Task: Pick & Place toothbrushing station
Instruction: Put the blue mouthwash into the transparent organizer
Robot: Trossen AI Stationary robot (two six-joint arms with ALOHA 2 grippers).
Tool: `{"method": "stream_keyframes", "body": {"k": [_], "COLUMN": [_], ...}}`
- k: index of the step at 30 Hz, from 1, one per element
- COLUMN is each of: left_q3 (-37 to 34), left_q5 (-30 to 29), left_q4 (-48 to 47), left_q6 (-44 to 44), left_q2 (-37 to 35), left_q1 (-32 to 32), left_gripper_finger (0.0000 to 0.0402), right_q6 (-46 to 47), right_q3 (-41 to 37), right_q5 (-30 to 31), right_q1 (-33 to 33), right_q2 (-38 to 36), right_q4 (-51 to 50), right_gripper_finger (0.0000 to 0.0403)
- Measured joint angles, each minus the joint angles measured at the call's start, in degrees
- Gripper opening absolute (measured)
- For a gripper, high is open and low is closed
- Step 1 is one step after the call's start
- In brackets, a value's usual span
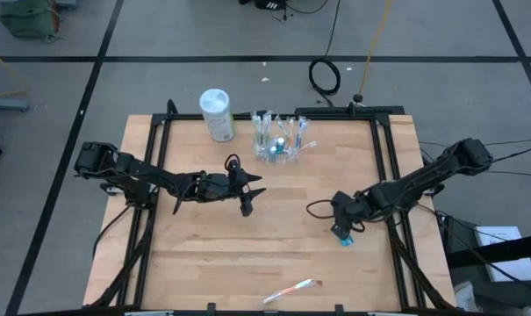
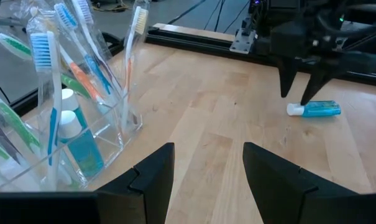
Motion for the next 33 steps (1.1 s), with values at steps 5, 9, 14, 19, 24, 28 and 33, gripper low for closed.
{"method": "stream_keyframes", "body": {"k": [5, 9, 14, 19, 24, 28, 33], "left_q3": [0.0, 0.0, 0.0, 0.0, 0.0, 0.0, 0.0], "left_q5": [0.0, 0.0, 0.0, 0.0, 0.0, 0.0, 0.0], "left_q4": [0.0, 0.0, 0.0, 0.0, -0.1, -0.1, -0.2], "left_q6": [0.0, 0.0, 0.0, -0.1, -0.1, -0.1, -0.1], "left_q2": [0.0, 0.0, 0.0, 0.0, 0.0, 0.0, 0.0], "left_q1": [0.0, 0.0, 0.0, 0.0, 0.0, 0.0, 0.0], "left_gripper_finger": [0.0198, 0.0198, 0.0198, 0.0198, 0.0198, 0.0198, 0.0198], "right_q6": [-0.1, -0.6, -5.8, -3.4, -4.3, -6.7, -6.7], "right_q3": [0.0, 0.1, 0.3, 0.1, 0.0, 0.0, -0.1], "right_q5": [-0.2, -2.1, -2.5, -3.0, -2.9, -2.9, -4.1], "right_q1": [0.0, 0.0, -0.2, -1.2, -1.6, -2.3, -4.0], "right_q2": [4.4, 7.6, 9.8, 9.2, 9.2, 8.6, 6.3], "right_q4": [3.9, 4.2, 4.2, 4.0, 3.5, 3.2, 2.1], "right_gripper_finger": [0.0171, 0.0171, 0.0161, 0.0114, 0.0055, 0.0015, 0.0006]}}
